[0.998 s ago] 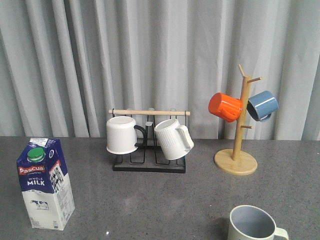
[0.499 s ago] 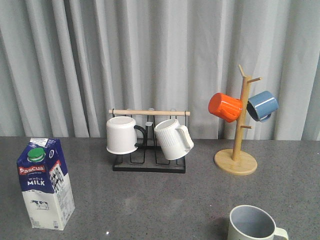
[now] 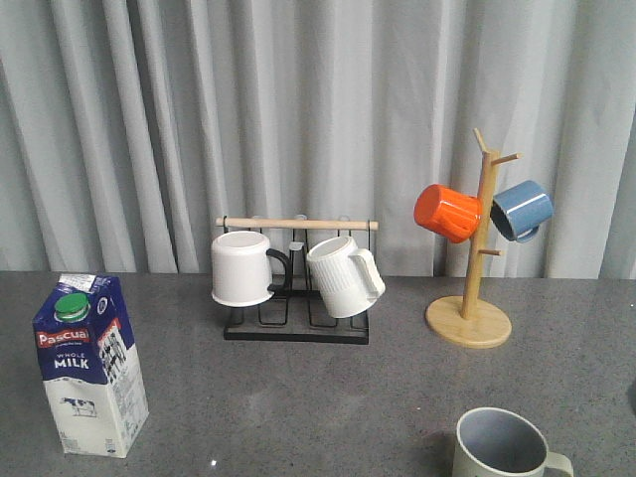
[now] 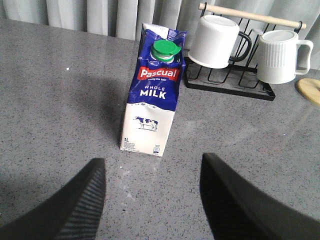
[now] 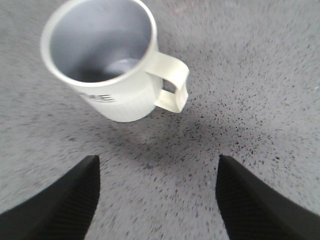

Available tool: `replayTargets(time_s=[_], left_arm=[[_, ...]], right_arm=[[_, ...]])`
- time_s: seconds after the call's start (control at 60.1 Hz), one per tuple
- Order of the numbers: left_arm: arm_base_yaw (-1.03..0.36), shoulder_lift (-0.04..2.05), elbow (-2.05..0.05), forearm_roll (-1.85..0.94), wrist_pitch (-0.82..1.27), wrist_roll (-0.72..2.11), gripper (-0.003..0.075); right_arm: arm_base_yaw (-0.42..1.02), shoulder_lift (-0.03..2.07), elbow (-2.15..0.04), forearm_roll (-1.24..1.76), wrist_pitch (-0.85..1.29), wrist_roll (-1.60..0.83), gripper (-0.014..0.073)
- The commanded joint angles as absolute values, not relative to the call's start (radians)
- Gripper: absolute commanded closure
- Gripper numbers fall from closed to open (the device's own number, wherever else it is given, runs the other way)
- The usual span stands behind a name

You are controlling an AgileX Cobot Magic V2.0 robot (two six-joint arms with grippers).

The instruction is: Place milk next to cup

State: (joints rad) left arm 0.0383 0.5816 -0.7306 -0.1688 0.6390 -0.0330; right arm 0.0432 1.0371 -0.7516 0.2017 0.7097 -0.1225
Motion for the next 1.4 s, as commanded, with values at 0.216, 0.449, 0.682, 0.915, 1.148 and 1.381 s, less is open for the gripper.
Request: replayTargets(time_s=[0.216, 0.449, 0.682, 0.915, 1.148, 1.381], left_arm=[[0.039, 0.594, -0.763, -0.175, 0.563, -0.032, 0.0306], [0.039, 0.594, -0.763, -0.175, 0.563, -0.032, 0.0306], [0.039, 0.594, -0.763, -0.175, 0.563, -0.033, 0.0306], [0.039, 0.594, -0.763, -0.175, 0.563, -0.033, 0.0306], [0.039, 0.594, -0.763, -0.175, 0.563, -0.033, 0.0306], [0.039, 0.594, -0.763, -0.175, 0.563, -0.033, 0.0306]], right_arm=[[0.044, 1.212, -0.768, 0.208, 0.48, -0.152, 0.0121], [0.044, 1.309, -0.769, 0.205, 0.353, -0.187, 0.0121], [0.044, 1.414, -0.769, 0.206, 0.21, -0.248, 0.0159], [0.044, 1.475, -0.769, 0.206, 0.119, -0.314, 0.0514], [0.064, 1.47, -0.792, 0.215, 0.102, -0.317, 0.0603], [0.261, 1.482, -1.016, 0.215, 0.199, -0.317, 0.06]])
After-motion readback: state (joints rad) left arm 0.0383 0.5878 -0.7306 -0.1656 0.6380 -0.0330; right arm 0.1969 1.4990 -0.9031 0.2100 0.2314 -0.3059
